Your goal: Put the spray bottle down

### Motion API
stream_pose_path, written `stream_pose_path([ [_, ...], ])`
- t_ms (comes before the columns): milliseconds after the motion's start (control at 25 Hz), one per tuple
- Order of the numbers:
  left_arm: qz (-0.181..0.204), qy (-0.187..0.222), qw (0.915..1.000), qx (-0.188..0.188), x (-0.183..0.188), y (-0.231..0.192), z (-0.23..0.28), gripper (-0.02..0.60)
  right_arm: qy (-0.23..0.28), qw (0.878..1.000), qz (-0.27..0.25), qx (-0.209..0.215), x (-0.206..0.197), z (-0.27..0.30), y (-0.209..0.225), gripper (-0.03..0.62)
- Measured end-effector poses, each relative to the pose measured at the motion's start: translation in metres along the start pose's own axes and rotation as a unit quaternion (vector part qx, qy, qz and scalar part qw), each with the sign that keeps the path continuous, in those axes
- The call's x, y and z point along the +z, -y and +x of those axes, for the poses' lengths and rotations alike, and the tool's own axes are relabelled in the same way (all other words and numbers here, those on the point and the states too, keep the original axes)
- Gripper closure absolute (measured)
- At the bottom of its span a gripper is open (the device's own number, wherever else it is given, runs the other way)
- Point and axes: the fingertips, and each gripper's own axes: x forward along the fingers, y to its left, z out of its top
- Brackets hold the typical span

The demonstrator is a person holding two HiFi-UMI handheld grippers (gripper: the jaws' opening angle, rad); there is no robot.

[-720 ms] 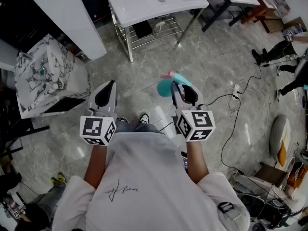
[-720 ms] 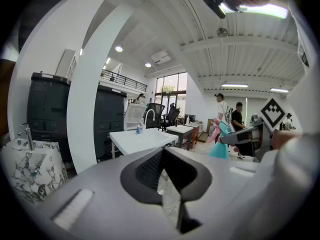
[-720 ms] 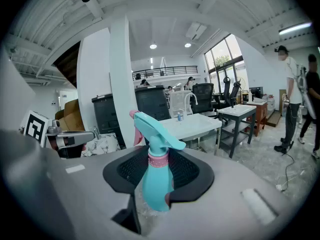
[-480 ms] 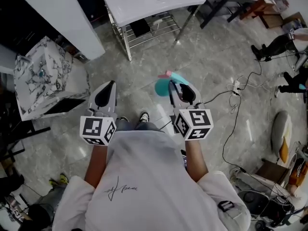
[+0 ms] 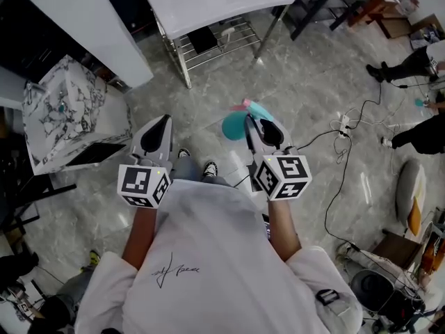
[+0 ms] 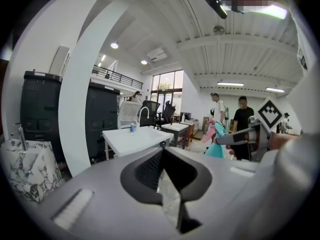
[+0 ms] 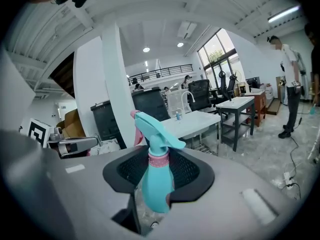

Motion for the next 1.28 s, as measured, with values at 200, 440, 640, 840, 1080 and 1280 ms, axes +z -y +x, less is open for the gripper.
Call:
stream_pose_path([
  [200, -0.005, -0.002, 1.0, -0.007, -0.002, -0.002, 0.012, 0.534, -0.006, 1.0, 0.001, -0.002, -0.003, 0.007, 0.001, 0.468],
  [440, -0.01, 0.0, 0.9998, -0.015, 0.001, -0.009, 0.038, 0.534, -0.012, 1.0, -0.001, -0.007, 0.004, 0.023, 0.011, 0.468],
  [640, -0.012, 0.003, 0.9998, -0.015, 0.013, -0.022, 0.068, 0.534, -0.018, 1.0, -0.002, -0.001, 0.017, 0.049, 0.017, 0.468],
  [840, -0.017, 0.008, 0.9997, -0.013, 0.022, -0.036, 0.095, 0.534, -0.027, 1.0, -0.01, 0.012, 0.026, 0.082, 0.018, 0.468],
  [1080, -0.021, 0.007, 0.9997, -0.007, 0.037, -0.059, 0.129, 0.534, -0.034, 0.999, -0.012, 0.025, 0.045, 0.125, 0.02, 0.468],
  [1280, -0.027, 0.007, 0.9996, -0.003, 0.044, -0.081, 0.151, 0.534, -0.04, 0.999, -0.015, 0.03, 0.057, 0.158, 0.022, 0.468],
])
